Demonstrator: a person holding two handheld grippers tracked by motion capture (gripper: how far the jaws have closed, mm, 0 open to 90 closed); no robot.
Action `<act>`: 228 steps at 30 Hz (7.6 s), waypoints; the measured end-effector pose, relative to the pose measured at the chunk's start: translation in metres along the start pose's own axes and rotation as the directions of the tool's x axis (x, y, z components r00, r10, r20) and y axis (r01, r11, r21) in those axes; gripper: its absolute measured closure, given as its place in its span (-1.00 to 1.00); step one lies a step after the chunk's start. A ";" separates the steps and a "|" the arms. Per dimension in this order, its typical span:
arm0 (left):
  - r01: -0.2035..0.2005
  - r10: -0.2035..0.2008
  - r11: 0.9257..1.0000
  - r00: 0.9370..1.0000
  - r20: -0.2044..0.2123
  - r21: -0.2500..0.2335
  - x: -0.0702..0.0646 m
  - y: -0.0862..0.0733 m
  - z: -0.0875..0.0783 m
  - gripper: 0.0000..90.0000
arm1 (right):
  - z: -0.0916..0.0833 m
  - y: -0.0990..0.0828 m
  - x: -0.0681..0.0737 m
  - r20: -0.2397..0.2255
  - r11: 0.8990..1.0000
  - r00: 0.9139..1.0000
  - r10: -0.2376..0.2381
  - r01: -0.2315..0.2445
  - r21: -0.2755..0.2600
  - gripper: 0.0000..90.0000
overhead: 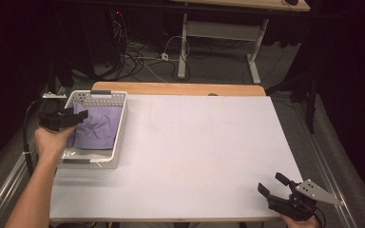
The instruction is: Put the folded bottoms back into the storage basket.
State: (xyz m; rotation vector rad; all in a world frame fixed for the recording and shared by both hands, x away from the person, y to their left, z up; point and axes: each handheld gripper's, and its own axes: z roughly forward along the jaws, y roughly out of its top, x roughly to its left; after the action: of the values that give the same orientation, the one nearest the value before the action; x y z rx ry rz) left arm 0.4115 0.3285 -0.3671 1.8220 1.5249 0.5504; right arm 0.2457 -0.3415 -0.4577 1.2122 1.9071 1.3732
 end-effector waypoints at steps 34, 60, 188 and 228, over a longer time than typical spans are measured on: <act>-0.022 0.029 0.996 0.997 0.076 -0.091 -0.010 -0.011 -0.035 -0.19 | -0.002 0.000 -0.001 -0.002 1.000 1.000 0.011 -0.011 -0.013 -0.59; -0.003 0.018 0.988 0.995 0.094 -0.156 -0.003 -0.029 -0.059 -0.21 | -0.002 0.000 -0.001 -0.002 1.000 1.000 0.013 -0.013 -0.015 -0.59; -0.068 0.112 0.964 0.981 0.159 -0.259 -0.049 -0.148 -0.073 -0.29 | -0.003 0.000 -0.001 0.002 1.000 1.000 0.010 -0.010 -0.020 -0.59; -0.005 0.043 0.954 0.992 0.118 -0.300 -0.043 -0.178 -0.065 -0.28 | -0.003 0.000 0.000 0.002 1.000 1.000 0.008 -0.008 -0.018 -0.59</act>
State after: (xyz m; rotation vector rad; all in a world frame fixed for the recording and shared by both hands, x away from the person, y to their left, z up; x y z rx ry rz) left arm 0.2358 0.3153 -0.4492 1.6113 1.2622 0.6310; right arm 0.2433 -0.3431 -0.4569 1.2134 1.8863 1.3894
